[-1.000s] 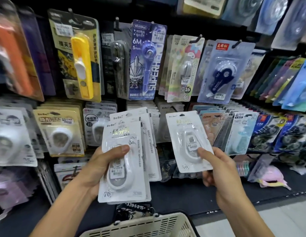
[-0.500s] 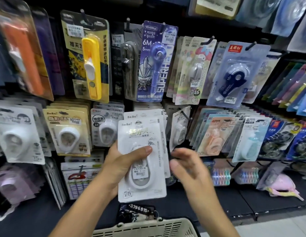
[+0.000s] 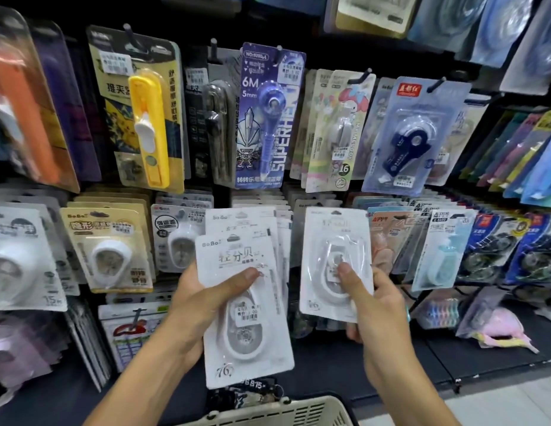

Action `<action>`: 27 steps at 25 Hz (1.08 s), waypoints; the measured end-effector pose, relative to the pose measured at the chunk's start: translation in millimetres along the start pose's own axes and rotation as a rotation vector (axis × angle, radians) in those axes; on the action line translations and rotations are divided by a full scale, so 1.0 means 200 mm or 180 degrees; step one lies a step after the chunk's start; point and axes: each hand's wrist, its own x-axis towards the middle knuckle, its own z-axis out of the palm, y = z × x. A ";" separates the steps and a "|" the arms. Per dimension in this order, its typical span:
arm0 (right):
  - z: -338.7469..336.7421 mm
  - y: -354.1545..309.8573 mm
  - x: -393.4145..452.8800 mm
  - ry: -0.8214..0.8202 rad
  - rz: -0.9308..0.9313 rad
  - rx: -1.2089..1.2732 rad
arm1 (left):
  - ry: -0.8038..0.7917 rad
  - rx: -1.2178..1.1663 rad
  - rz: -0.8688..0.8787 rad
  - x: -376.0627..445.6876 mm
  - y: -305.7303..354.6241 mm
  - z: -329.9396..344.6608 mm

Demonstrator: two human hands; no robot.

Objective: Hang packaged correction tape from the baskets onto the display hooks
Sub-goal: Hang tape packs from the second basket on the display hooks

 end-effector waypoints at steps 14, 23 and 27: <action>0.08 0.07 -0.13 -0.1205 -0.0677 -0.0899 | 0.0368 0.0122 0.0587 -0.02 0.02 0.12; 0.05 0.02 -0.03 -0.0471 -0.0010 0.0421 | -0.0211 -0.0015 0.0269 0.00 0.04 0.03; -0.07 0.04 0.01 0.0028 0.0035 -0.0061 | 0.0175 -0.0211 0.0469 0.02 0.05 0.00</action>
